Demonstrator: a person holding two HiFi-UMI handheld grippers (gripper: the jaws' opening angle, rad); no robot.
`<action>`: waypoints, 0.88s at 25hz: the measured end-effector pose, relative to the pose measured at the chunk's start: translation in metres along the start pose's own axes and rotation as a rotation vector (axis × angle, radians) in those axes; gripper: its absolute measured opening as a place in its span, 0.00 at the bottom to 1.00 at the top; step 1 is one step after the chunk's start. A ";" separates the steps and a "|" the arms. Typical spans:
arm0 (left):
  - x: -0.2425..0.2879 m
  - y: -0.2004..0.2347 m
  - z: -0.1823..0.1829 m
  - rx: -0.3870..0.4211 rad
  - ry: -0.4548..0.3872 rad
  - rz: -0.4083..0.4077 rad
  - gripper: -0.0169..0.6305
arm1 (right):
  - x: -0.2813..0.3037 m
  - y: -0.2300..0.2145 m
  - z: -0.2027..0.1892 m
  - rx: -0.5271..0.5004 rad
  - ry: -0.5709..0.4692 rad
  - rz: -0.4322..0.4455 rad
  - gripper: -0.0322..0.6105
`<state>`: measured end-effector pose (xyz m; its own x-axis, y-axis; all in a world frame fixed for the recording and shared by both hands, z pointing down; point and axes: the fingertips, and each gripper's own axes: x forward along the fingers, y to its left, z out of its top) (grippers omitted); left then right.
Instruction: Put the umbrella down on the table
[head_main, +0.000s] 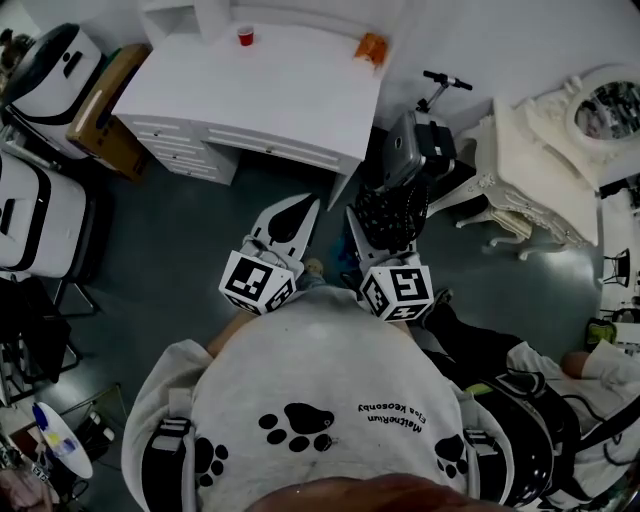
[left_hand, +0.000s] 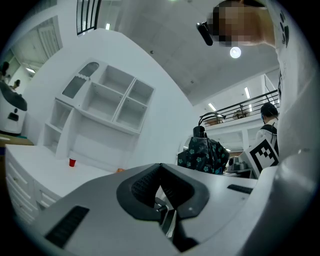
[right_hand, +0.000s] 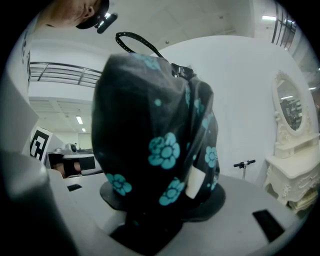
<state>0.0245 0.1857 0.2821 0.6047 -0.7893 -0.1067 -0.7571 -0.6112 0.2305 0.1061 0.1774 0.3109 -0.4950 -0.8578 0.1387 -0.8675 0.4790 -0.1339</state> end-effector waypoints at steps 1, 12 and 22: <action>0.015 0.004 0.000 0.003 -0.004 0.004 0.05 | 0.010 -0.012 0.004 -0.001 -0.001 0.005 0.45; 0.109 0.044 -0.010 0.013 0.000 0.073 0.05 | 0.089 -0.093 0.014 0.029 0.018 0.064 0.45; 0.138 0.068 -0.022 0.015 0.056 0.078 0.05 | 0.121 -0.115 0.005 0.060 0.053 0.067 0.45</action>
<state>0.0622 0.0363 0.3040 0.5565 -0.8301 -0.0343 -0.8057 -0.5493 0.2215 0.1468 0.0177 0.3380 -0.5548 -0.8124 0.1794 -0.8289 0.5211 -0.2033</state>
